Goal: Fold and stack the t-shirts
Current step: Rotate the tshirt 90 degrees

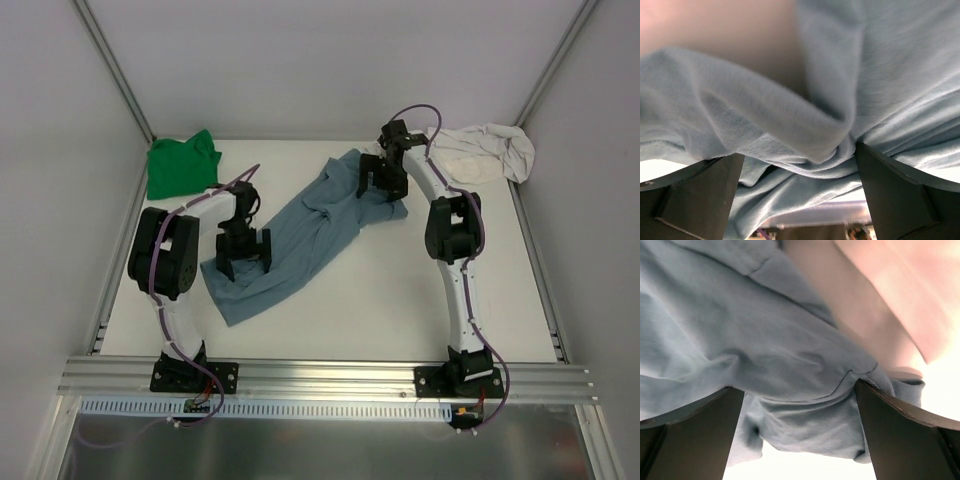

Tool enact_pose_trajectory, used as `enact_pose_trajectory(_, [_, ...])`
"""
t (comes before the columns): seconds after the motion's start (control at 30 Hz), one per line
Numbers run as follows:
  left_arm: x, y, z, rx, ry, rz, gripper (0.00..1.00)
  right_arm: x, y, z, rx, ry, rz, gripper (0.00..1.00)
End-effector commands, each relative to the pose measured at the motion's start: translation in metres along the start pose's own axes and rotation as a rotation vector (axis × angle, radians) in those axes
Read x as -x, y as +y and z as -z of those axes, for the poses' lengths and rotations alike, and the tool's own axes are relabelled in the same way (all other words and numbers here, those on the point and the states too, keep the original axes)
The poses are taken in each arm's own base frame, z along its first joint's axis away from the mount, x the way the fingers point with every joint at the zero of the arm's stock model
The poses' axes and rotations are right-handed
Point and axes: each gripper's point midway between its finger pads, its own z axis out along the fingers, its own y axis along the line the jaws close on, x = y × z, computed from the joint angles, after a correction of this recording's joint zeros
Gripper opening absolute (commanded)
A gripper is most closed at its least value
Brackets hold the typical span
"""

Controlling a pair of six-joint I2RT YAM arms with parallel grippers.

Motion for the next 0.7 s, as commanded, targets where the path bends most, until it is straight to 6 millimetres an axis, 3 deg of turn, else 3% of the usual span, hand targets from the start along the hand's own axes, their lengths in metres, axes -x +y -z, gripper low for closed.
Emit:
enact_pose_trajectory(0.0, [-0.033, -0.012, 0.011, -0.051, 0.055, 0.029, 0.95, 0.022, 0.027, -0.014, 0.168, -0.049, -0.006, 0.99])
enact_pose_trajectory(0.17, [-0.048, -0.03, 0.018, -0.116, 0.051, 0.038, 0.95, 0.039, 0.065, -0.011, 0.399, -0.087, 0.01, 1.0])
enact_pose_trajectory(0.3, [-0.042, -0.045, 0.032, -0.156, -0.005, 0.043, 0.95, 0.055, 0.082, 0.011, 0.498, -0.142, 0.034, 0.99])
enact_pose_trajectory(0.4, [-0.021, -0.061, 0.059, -0.212, -0.098, 0.034, 0.96, 0.061, 0.083, 0.03, 0.525, -0.164, 0.045, 0.99])
enact_pose_trajectory(0.5, [0.004, -0.07, 0.095, -0.221, -0.22, -0.001, 0.96, 0.057, 0.079, 0.068, 0.511, -0.185, 0.077, 0.99])
enact_pose_trajectory(0.53, [0.01, -0.069, 0.104, -0.204, -0.253, -0.01, 0.97, 0.06, 0.081, 0.102, 0.496, -0.232, 0.098, 0.99])
enact_pose_trajectory(0.6, [0.034, -0.066, 0.125, -0.162, -0.359, -0.056, 0.98, 0.041, 0.077, 0.113, 0.46, -0.216, 0.104, 0.99])
enact_pose_trajectory(0.63, [0.045, -0.067, 0.124, -0.146, -0.381, -0.092, 0.98, 0.036, 0.081, 0.144, 0.459, -0.252, 0.124, 1.0])
enact_pose_trajectory(0.67, [0.056, -0.072, 0.134, -0.153, -0.42, -0.116, 0.98, 0.018, 0.077, 0.141, 0.44, -0.215, 0.138, 0.99])
